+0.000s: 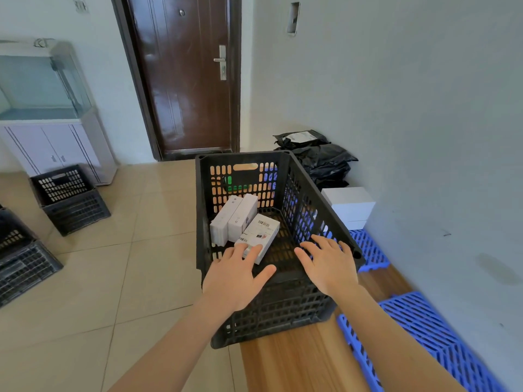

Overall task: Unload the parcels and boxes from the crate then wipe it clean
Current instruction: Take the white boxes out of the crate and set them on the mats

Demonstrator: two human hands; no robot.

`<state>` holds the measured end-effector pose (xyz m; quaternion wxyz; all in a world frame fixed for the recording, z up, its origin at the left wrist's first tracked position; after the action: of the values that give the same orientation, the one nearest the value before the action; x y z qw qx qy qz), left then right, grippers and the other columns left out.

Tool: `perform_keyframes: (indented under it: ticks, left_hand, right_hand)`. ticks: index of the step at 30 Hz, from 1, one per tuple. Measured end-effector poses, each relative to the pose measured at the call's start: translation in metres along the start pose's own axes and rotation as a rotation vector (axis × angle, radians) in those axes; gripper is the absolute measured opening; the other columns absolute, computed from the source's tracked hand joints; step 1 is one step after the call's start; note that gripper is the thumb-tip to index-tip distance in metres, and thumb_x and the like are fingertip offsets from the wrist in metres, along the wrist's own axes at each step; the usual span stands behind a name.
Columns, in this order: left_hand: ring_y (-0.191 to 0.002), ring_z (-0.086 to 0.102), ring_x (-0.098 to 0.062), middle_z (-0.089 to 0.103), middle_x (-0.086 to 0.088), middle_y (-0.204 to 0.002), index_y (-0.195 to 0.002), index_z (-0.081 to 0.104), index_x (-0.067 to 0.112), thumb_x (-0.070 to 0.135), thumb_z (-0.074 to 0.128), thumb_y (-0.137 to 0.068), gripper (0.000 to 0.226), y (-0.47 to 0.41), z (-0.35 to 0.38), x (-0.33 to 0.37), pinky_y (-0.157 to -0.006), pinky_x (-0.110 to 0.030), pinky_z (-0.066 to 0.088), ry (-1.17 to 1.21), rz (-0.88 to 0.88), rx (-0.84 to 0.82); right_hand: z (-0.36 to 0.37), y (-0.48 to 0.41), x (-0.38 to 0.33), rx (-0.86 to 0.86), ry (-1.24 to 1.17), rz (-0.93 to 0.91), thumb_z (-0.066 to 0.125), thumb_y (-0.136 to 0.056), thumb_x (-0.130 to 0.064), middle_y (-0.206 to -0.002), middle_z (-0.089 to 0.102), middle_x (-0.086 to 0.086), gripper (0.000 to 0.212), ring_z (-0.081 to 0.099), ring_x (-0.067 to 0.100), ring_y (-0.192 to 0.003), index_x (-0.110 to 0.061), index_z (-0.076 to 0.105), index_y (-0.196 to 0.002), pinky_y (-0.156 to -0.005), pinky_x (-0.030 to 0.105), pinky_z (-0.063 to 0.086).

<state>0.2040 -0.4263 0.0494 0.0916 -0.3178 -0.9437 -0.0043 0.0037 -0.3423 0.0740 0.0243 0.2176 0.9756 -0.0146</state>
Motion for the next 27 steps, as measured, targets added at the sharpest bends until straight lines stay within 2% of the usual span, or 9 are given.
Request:
perform_keyframes:
  ticks: [5, 8, 14, 18, 21, 24, 27]
  left_hand:
    - [-0.139, 0.036, -0.021, 0.033, 0.006, -0.154, -0.147, 0.022, 0.042, 0.082, -0.002, -0.077, 0.084, 0.003, -0.003, 0.001, -0.106, -0.044, 0.041, 0.017, -0.018, -0.005]
    - [-0.139, 0.036, -0.019, 0.033, 0.008, -0.154, -0.146, 0.022, 0.042, 0.083, 0.004, -0.080, 0.080, 0.003, -0.004, 0.002, -0.106, -0.042, 0.041, 0.031, -0.054, -0.023]
    - [-0.141, 0.032, -0.018, 0.028, 0.009, -0.156, -0.147, 0.019, 0.043, 0.084, 0.012, -0.082, 0.077, 0.001, -0.010, 0.002, -0.106, -0.041, 0.041, 0.051, -0.083, -0.127]
    - [-0.145, 0.024, -0.025, 0.020, 0.003, -0.160, -0.152, 0.012, 0.040, 0.081, 0.024, -0.085, 0.080, -0.014, -0.015, -0.001, -0.112, -0.048, 0.032, 0.188, -0.125, -0.290]
    - [-0.147, 0.021, -0.032, 0.016, -0.006, -0.162, -0.155, 0.004, 0.032, 0.068, 0.039, -0.091, 0.082, -0.050, -0.018, -0.012, -0.117, -0.047, 0.023, 0.295, -0.156, -0.370]
    - [-0.142, 0.032, -0.029, 0.020, -0.006, -0.160, -0.155, 0.006, 0.028, 0.056, 0.053, -0.092, 0.083, -0.094, -0.012, -0.020, -0.114, -0.043, 0.033, 0.273, -0.110, -0.411]
    - [-0.133, 0.044, -0.025, 0.038, -0.006, -0.152, -0.154, 0.013, 0.025, 0.046, 0.060, -0.091, 0.081, -0.136, 0.005, -0.026, -0.107, -0.039, 0.041, 0.195, -0.061, -0.435]
  right_hand:
    - [-0.005, 0.001, -0.003, -0.021, -0.006, 0.005, 0.016, -0.097, -0.060, -0.152, 0.035, -0.007, 0.054, 0.027, 0.015, -0.141, -0.039, 0.046, -0.137, -0.117, 0.046, 0.016]
    - [-0.006, 0.001, -0.002, -0.024, -0.024, -0.003, 0.015, -0.096, -0.062, -0.153, 0.034, -0.007, 0.056, 0.027, 0.016, -0.141, -0.039, 0.045, -0.137, -0.117, 0.046, 0.016]
    - [-0.005, -0.001, -0.002, -0.046, -0.028, -0.023, 0.015, -0.094, -0.066, -0.156, 0.029, -0.007, 0.059, 0.024, 0.016, -0.143, -0.040, 0.039, -0.142, -0.116, 0.046, 0.015]
    - [-0.009, -0.007, -0.001, -0.195, -0.021, -0.052, 0.015, -0.095, -0.064, -0.158, 0.022, -0.004, 0.059, 0.022, 0.021, -0.144, -0.039, 0.026, -0.148, -0.115, 0.051, 0.013]
    - [-0.014, -0.022, 0.000, -0.360, -0.019, -0.057, 0.021, -0.095, -0.064, -0.161, 0.010, -0.001, 0.061, 0.016, 0.027, -0.145, -0.038, 0.015, -0.151, -0.114, 0.055, 0.013]
    - [-0.009, -0.046, -0.009, -0.380, -0.028, -0.081, 0.033, -0.095, -0.060, -0.160, 0.010, 0.001, 0.064, 0.019, 0.030, -0.144, -0.035, 0.013, -0.151, -0.113, 0.054, 0.020]
    - [0.007, -0.084, -0.026, -0.356, -0.127, -0.065, 0.040, -0.096, -0.052, -0.155, 0.025, 0.002, 0.061, 0.033, 0.028, -0.137, -0.031, 0.021, -0.150, -0.108, 0.050, 0.034]
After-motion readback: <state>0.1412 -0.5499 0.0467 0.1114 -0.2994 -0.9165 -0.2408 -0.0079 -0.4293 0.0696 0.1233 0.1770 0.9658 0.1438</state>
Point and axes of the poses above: each hand's wrist, its own y-axis away from the middle knuckle, its own z-axis out of the palm, x = y × z, the point moved 1 cm from there along -y, towards the middle knuckle
